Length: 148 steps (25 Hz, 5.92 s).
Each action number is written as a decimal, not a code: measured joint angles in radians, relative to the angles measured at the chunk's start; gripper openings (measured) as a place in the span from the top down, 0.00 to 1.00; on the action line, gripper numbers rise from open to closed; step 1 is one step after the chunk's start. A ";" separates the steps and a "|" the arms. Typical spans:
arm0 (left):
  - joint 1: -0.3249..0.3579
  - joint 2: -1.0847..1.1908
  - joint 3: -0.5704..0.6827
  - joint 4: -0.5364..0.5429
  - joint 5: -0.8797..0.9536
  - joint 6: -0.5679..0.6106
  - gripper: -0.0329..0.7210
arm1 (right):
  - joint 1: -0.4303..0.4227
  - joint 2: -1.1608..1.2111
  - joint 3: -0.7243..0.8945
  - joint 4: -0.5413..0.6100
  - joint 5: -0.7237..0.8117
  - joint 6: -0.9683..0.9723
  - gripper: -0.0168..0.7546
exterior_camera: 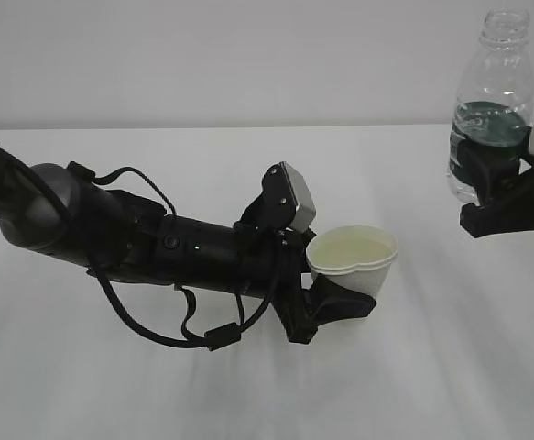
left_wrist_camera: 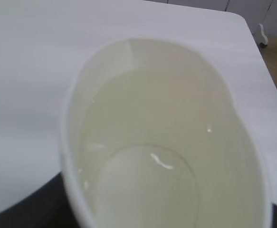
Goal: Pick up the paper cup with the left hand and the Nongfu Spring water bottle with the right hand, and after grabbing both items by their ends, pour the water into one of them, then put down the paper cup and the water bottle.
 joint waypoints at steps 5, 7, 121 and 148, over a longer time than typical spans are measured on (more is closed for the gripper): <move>0.000 0.000 0.000 0.000 0.002 0.000 0.37 | 0.000 0.140 0.000 0.000 -0.179 0.105 0.46; 0.000 0.000 0.000 0.000 0.002 0.000 0.37 | 0.000 0.188 0.000 0.000 -0.212 0.137 0.46; 0.012 0.000 0.000 -0.001 0.022 0.000 0.37 | 0.000 0.231 0.144 -0.003 -0.254 0.319 0.21; 0.249 0.000 0.000 -0.103 -0.024 0.000 0.37 | 0.000 0.128 0.170 -0.028 -0.254 0.368 0.21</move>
